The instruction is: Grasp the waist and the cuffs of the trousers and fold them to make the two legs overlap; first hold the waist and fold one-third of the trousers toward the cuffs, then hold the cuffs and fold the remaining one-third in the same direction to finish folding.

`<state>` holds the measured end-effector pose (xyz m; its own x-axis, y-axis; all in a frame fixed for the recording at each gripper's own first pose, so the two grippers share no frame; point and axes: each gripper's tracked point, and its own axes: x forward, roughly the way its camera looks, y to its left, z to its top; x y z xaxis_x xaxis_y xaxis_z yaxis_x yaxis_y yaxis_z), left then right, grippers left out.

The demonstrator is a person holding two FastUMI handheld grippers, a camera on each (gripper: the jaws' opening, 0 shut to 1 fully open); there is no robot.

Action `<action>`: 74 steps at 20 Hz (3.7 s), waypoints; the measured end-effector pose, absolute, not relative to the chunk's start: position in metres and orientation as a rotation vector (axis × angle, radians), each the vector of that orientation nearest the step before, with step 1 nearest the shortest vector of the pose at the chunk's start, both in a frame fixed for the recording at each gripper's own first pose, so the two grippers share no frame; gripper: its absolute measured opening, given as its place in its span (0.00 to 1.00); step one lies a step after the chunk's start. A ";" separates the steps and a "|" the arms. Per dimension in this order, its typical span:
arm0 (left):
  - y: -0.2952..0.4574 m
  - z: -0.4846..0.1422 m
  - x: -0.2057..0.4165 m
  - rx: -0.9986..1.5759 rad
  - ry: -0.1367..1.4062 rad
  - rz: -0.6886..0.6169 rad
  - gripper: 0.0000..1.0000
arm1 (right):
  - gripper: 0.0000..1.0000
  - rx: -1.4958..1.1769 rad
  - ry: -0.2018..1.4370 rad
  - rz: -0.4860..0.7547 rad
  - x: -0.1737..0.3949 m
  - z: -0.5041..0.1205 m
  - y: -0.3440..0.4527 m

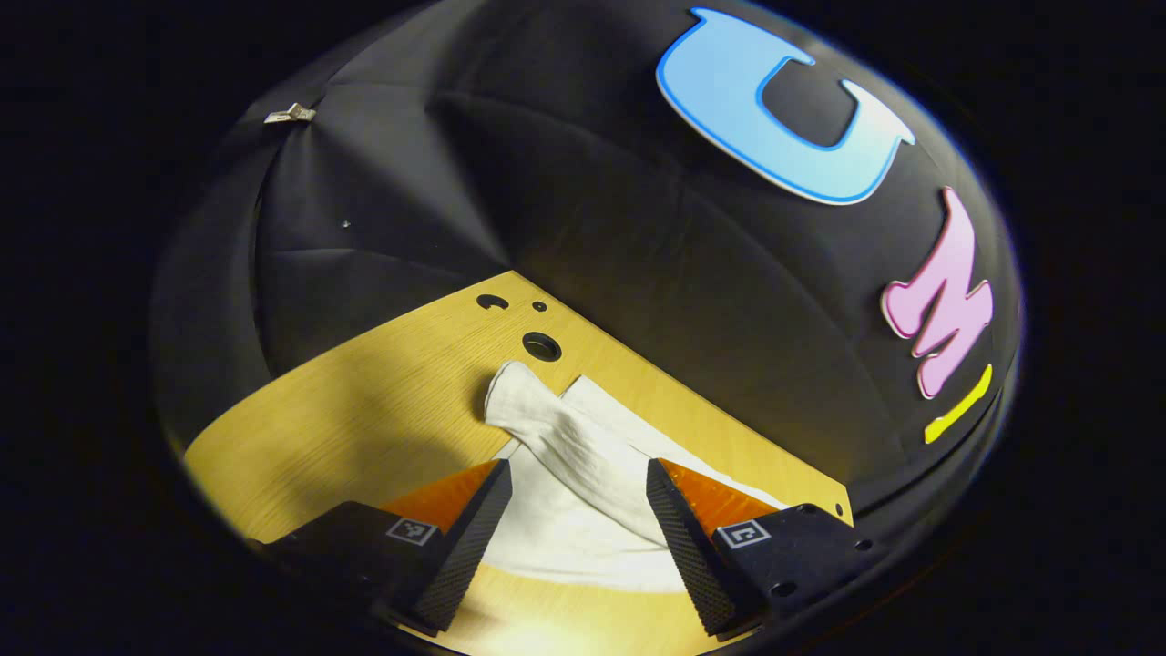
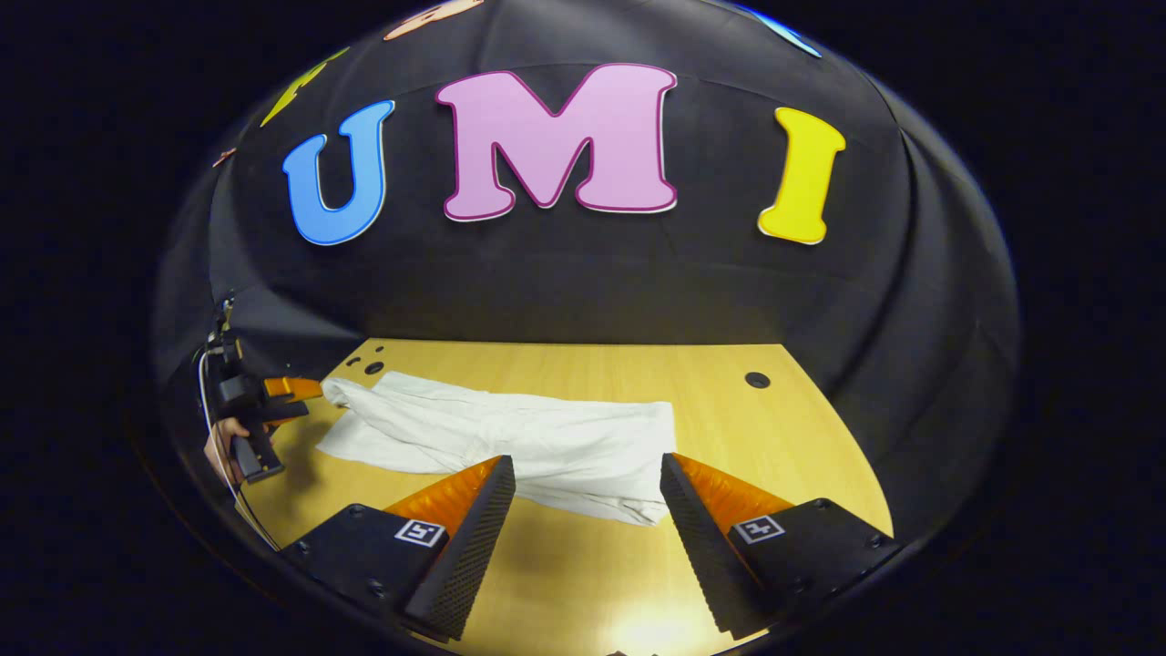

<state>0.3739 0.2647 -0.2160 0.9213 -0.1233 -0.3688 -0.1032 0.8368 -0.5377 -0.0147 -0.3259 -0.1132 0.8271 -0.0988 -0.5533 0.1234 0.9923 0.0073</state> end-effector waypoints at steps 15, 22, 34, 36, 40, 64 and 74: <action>0.244 -0.294 0.441 -0.063 0.568 0.088 1.00 | 0.99 0.188 0.852 -0.028 -0.108 -0.183 -0.287; 0.220 -0.295 0.440 -0.031 0.582 0.015 0.41 | 0.99 0.201 0.899 0.032 -0.119 -0.193 -0.275; 0.202 -0.252 0.431 -0.061 0.457 0.074 0.05 | 0.99 0.200 0.847 -0.025 -0.094 -0.196 -0.334; 0.193 -0.226 0.427 -0.080 0.421 0.064 0.05 | 0.99 0.209 0.840 -0.017 -0.090 -0.197 -0.339; 0.162 -0.158 0.417 -0.136 0.320 0.053 0.05 | 0.99 0.215 0.809 -0.001 -0.078 -0.196 -0.351; -0.257 -0.117 0.340 0.139 0.288 -0.485 0.06 | 0.99 0.270 0.647 -0.231 -0.117 -0.170 -0.454; -0.234 -0.127 0.249 0.039 0.334 -0.587 0.70 | 0.99 0.240 0.604 -0.277 -0.139 -0.146 -0.447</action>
<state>0.2490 -0.2335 -0.1272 0.7806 -0.5371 -0.3197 0.5495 0.8334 -0.0586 -0.1391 -0.4474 -0.1460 0.7883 -0.1852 -0.5868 0.3244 0.9354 0.1404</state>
